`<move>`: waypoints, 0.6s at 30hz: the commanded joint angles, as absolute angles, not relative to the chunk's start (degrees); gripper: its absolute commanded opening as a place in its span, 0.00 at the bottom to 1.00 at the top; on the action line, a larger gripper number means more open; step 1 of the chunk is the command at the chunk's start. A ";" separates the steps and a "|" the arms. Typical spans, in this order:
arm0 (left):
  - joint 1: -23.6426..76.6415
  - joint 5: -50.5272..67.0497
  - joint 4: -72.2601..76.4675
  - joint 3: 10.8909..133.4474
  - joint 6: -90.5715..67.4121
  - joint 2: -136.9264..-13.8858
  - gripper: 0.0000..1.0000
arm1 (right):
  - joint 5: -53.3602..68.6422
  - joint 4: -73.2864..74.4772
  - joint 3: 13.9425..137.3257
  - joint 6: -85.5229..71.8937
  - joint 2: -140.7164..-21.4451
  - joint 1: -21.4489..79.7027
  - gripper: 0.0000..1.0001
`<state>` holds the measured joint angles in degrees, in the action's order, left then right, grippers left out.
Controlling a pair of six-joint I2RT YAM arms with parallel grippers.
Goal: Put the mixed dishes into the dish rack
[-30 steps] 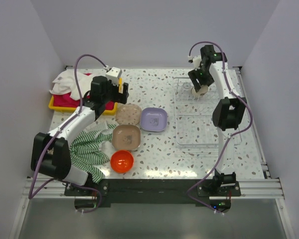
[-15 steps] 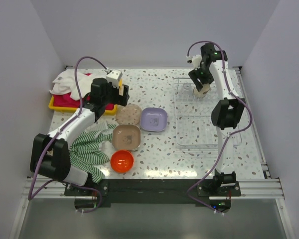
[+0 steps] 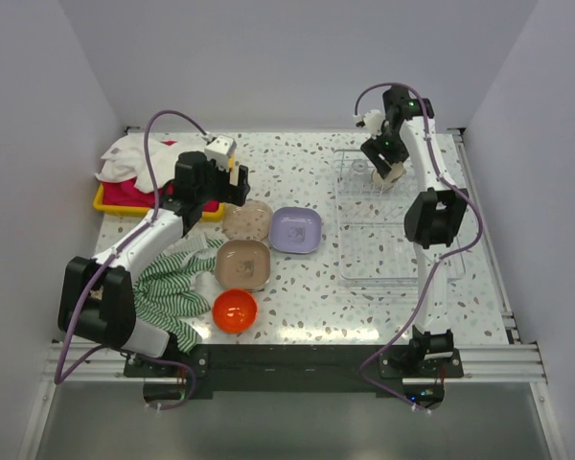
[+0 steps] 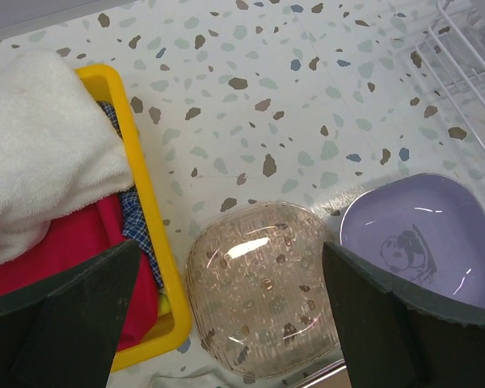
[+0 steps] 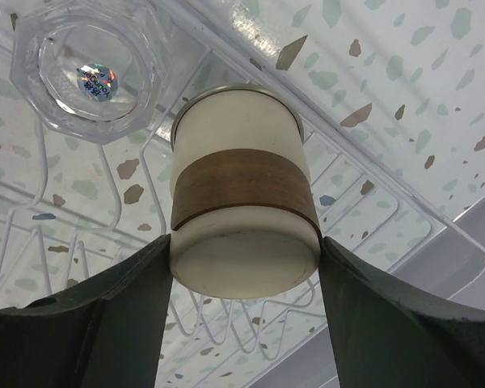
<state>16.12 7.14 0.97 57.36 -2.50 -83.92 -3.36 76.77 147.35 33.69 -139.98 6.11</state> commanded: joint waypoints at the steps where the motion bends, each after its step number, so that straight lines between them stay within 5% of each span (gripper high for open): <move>1: 15.56 8.44 3.87 58.62 -3.52 -84.37 1.00 | -2.11 85.87 149.24 35.24 -142.64 6.94 0.39; 6: 15.56 8.70 3.60 58.62 -3.43 -84.38 1.00 | -5.27 82.19 148.36 34.63 -141.42 7.73 0.70; 17: 15.64 11.69 3.87 60.73 -4.04 -85.43 1.00 | -2.38 75.51 142.30 31.65 -130.18 8.00 0.84; 18: 15.64 11.95 3.78 61.08 -3.96 -85.52 1.00 | -2.11 75.06 141.95 31.12 -129.82 7.91 0.99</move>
<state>16.12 9.74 1.17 57.65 -2.98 -85.08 -3.46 76.75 142.93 33.85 -137.36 7.84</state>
